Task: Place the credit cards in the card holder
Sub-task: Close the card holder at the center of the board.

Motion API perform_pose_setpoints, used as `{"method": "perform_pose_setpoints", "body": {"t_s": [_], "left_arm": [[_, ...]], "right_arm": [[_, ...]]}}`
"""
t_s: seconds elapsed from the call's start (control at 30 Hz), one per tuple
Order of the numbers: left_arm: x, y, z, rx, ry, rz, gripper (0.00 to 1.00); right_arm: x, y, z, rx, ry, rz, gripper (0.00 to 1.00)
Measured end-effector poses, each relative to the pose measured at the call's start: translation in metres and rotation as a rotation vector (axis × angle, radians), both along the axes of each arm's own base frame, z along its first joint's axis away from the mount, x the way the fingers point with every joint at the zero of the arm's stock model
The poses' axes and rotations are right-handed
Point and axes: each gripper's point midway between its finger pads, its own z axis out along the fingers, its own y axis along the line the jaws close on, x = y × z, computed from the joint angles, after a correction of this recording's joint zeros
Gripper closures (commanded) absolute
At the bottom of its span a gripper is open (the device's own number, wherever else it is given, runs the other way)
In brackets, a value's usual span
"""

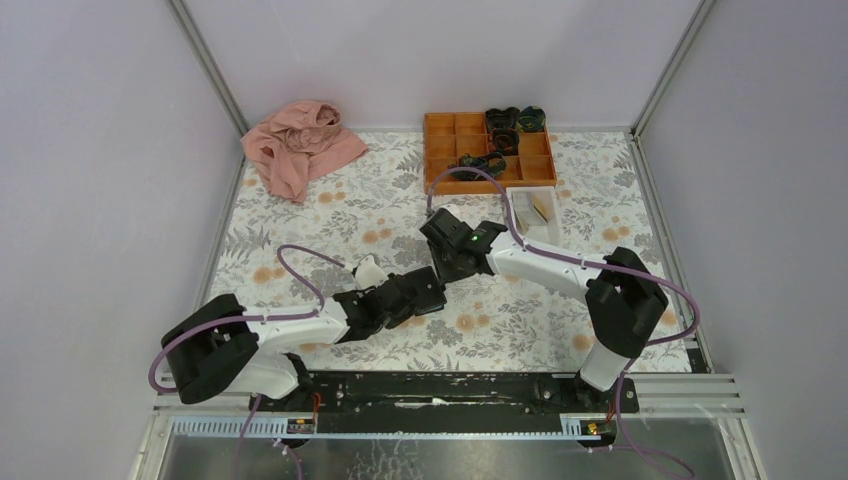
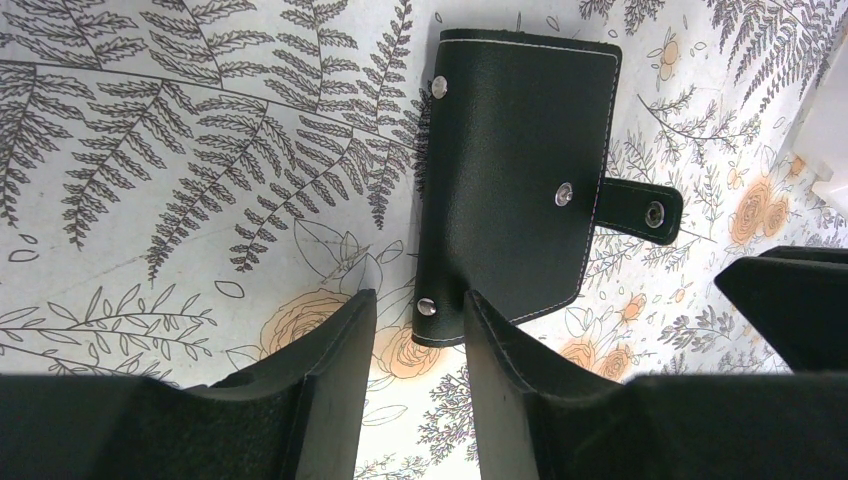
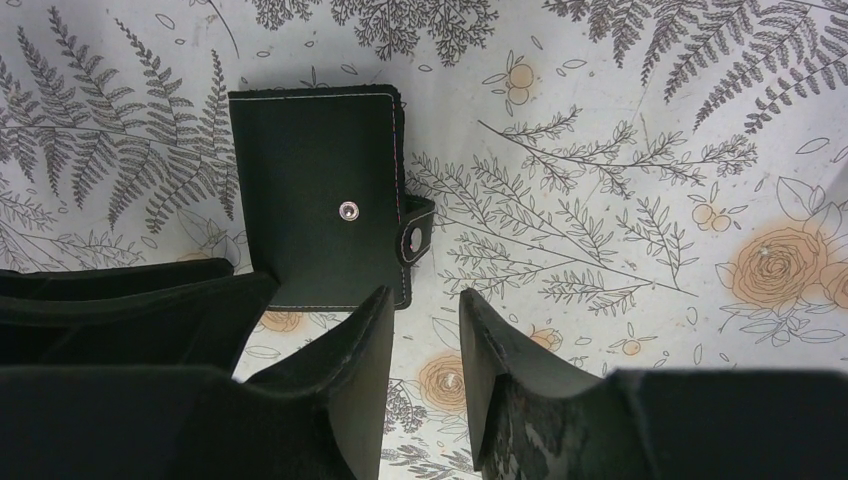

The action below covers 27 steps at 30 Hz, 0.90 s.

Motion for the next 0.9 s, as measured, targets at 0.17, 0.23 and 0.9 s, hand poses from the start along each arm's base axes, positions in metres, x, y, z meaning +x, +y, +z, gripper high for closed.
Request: {"method": "perform_pose_setpoints", "body": {"t_s": [0.17, 0.23, 0.9], "left_arm": [[0.000, 0.000, 0.000, 0.000, 0.000, 0.000, 0.55], [0.000, 0.000, 0.000, 0.000, 0.000, 0.000, 0.55], [0.000, 0.000, 0.000, -0.002, -0.002, -0.001, 0.55]], "right_arm": [[-0.003, 0.002, -0.004, -0.008, 0.007, 0.008, 0.62], [-0.004, 0.002, -0.007, -0.014, 0.013, 0.009, 0.62], [0.000, 0.008, -0.023, -0.043, 0.037, 0.011, 0.63]]}}
